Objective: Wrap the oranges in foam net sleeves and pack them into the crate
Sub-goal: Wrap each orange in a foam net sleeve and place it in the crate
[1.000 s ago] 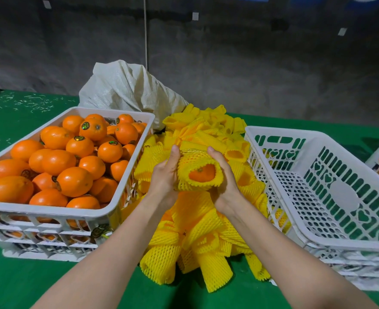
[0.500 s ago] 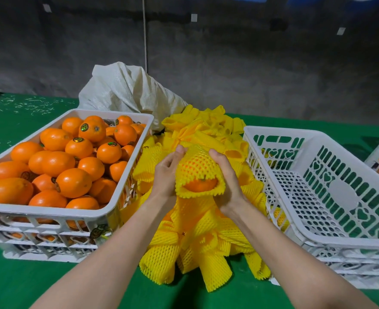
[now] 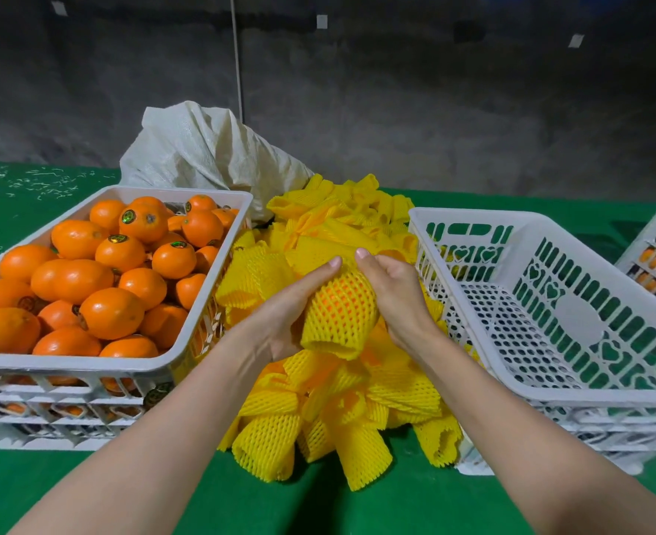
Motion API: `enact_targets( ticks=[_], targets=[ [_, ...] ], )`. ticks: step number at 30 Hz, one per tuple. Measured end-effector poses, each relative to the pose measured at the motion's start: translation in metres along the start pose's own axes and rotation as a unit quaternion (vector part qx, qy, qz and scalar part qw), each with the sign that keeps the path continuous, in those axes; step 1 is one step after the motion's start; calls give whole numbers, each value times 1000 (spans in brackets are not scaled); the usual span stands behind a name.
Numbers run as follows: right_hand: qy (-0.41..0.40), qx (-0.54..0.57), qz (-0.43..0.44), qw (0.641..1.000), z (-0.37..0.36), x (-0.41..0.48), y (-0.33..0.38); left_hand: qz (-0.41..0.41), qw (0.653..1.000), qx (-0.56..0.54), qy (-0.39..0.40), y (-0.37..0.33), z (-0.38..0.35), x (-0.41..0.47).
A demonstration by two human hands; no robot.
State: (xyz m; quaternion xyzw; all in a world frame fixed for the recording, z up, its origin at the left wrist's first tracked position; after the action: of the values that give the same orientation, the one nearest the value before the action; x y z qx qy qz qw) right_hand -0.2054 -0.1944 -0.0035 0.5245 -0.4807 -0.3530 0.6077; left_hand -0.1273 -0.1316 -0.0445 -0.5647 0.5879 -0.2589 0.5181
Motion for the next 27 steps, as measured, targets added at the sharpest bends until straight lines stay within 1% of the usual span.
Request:
enact_targets(
  ticks=[4, 7, 10, 12, 14, 16, 18, 22, 23, 25, 27],
  targets=[
    [-32, 15, -27, 999, 15, 1, -10, -3, 998, 57, -12, 1, -7, 3],
    [-36, -6, -10, 999, 21, -1, -9, 0, 994, 101, -29, 4, -10, 6],
    [-36, -26, 23, 999, 29, -7, -2, -6, 995, 90, -49, 4, -14, 8],
    [-6, -32, 22, 999, 30, -15, -4, -26, 995, 55, -83, -1, -15, 12],
    [46, -38, 34, 998, 27, -25, -4, -51, 991, 23, -118, -6, -18, 14],
    [82, -44, 55, 994, 26, -31, -1, -78, 988, 20, -134, -10, -24, 15],
    [87, -46, 70, 993, 33, -31, 4, -103, 984, 44, -138, -14, -35, 15],
    [42, -42, 99, 993, 65, -19, 15, -156, 964, 143, -164, -22, -61, 13],
    [23, -42, 116, 992, 78, -15, 21, -180, 957, 151, -168, -25, -69, 14],
    [-25, -30, 128, 991, 107, -1, 31, -226, 953, 138, -149, -26, -89, 16],
    [-100, -12, 89, 991, 146, 22, 26, -252, 949, 135, -135, -20, -107, 22]
  ],
)
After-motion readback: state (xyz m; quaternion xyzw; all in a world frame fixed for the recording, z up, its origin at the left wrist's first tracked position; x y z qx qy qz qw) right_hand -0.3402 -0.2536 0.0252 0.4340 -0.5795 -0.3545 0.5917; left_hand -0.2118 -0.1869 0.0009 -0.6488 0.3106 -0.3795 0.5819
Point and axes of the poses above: each hand's wrist, its own x-axis towards the middle knuckle, its own z-axis out of the back of the hand, y = z × x, the point moved 9 cm from there along x, towards the middle knuckle, and after that the axes turned 10 degrees about -y, right-handed, at the moved point
